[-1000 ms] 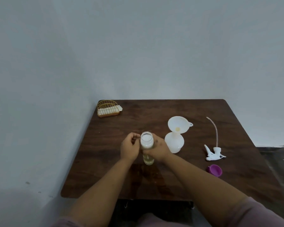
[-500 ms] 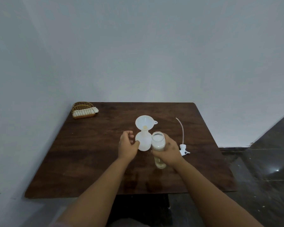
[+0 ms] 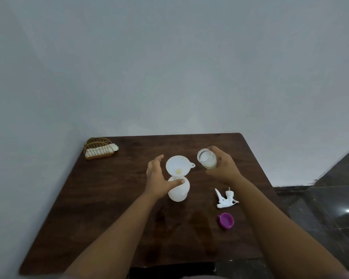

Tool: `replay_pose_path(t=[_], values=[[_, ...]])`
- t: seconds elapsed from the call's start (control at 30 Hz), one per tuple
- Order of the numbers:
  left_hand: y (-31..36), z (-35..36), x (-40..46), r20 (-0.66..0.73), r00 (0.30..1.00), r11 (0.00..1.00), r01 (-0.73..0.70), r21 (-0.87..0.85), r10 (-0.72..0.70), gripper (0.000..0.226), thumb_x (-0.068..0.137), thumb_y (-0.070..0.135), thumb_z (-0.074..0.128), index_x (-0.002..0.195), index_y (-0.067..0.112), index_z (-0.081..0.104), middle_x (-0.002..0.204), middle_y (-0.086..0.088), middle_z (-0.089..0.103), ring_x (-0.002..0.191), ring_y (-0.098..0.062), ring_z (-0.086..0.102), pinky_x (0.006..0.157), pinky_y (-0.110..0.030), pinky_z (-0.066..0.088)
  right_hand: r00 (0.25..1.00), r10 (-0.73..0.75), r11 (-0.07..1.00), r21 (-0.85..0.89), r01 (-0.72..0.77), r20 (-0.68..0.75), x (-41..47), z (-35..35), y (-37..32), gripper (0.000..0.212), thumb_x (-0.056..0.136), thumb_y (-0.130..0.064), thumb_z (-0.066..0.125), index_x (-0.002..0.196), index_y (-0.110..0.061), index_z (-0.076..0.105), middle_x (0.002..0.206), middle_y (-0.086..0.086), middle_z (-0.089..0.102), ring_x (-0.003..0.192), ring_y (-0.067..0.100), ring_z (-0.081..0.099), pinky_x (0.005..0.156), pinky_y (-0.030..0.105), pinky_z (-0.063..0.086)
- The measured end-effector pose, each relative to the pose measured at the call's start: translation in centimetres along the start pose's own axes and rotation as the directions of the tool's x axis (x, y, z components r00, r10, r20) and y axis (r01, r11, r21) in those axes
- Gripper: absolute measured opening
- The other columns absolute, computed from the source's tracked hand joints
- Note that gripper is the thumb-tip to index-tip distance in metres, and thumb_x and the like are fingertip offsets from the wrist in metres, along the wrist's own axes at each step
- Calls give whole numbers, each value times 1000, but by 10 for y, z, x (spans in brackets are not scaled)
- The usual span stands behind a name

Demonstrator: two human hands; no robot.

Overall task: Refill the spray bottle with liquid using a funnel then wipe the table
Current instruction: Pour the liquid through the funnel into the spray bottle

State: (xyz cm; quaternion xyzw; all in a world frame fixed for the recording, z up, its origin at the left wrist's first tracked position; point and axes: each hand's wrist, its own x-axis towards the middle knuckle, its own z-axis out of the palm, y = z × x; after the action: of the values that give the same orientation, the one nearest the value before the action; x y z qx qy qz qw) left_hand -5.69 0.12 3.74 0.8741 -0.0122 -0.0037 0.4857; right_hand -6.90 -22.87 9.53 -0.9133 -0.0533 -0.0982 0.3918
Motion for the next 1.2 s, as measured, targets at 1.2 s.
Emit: replay_pose_path(t=[1.2], values=[[-4,-1,44,265,961,985,-29,-168,74,81,58,38,90,125,36,44,124,13,55,112,-14,57,92,-40,56,939,-223,923,-252,289,260,87,45,-1,45,62,-15,82,98,-25,56,94,-10,57,88,14,47,75,30,37]])
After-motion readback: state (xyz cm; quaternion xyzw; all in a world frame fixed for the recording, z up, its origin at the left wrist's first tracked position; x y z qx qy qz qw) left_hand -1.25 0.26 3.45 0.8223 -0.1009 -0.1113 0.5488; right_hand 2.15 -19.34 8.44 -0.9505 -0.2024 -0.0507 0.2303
